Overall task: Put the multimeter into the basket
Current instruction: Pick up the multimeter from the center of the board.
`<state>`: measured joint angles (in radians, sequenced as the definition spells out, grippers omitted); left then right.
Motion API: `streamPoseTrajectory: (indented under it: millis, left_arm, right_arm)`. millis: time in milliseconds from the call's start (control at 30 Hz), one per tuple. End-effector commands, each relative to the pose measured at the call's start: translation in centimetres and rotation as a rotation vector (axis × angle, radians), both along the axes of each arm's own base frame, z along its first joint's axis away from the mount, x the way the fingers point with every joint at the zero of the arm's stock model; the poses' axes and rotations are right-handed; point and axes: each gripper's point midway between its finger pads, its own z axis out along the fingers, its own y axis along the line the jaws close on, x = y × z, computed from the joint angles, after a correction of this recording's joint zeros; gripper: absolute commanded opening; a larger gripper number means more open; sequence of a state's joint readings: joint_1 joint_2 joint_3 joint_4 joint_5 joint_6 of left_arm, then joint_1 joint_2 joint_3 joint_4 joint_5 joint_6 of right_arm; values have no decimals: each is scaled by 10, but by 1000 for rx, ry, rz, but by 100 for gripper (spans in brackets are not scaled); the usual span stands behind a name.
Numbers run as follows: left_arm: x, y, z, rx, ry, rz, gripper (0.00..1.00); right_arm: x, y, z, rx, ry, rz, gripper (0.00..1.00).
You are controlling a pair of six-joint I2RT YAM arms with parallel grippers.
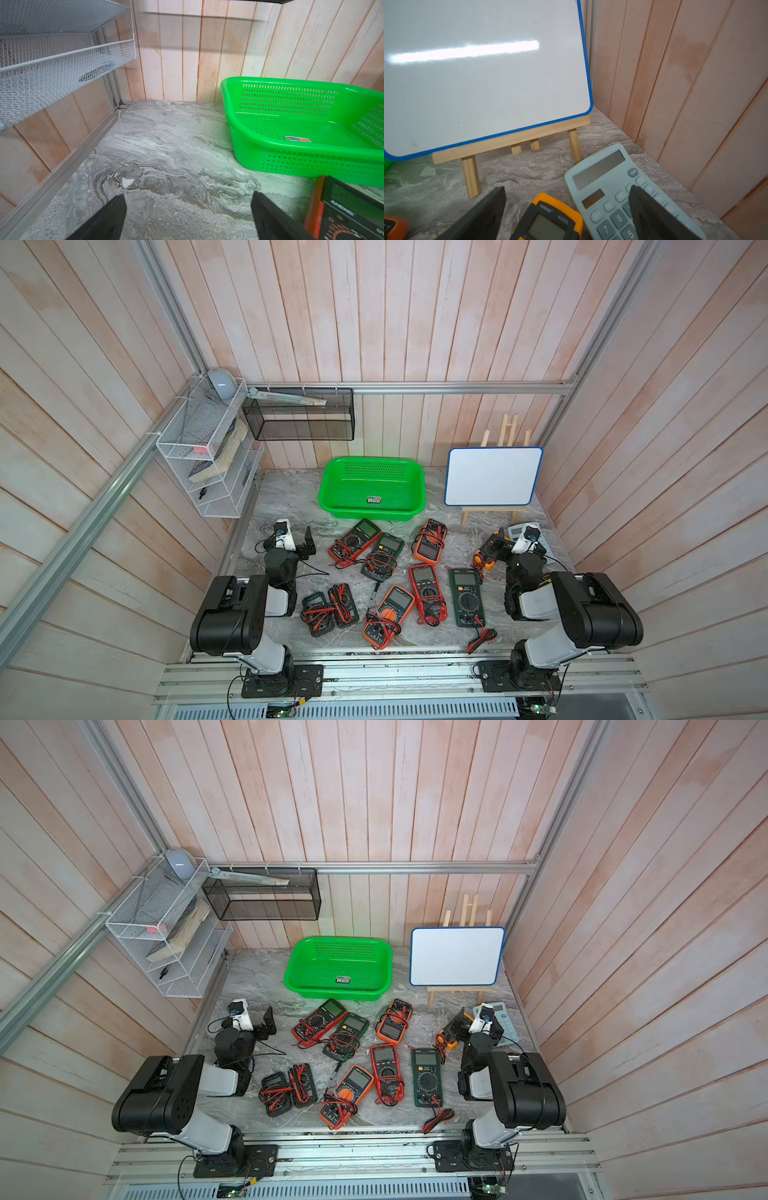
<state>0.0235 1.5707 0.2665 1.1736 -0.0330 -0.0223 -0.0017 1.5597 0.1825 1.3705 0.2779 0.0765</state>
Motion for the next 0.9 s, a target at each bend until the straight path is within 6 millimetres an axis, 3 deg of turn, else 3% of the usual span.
streamPoseTrajectory:
  millis: [0,633,767,867]
  left_arm:
    - [1,-1,5,1,-15,-10,100]
    - [3,-1,5,-6,-10,-14,100]
    - [2,-9,5,-16,-9,-89,100]
    - [1,0,12,-23,-19,-37,100]
  right_arm:
    - [2,2,4,-8,-19,10,98]
    - [2,2,5,-8,-20,13,98]
    - [1,-1,8,-4,-29,-3,98]
    - [-2,-4,8,12,-9,-21,98]
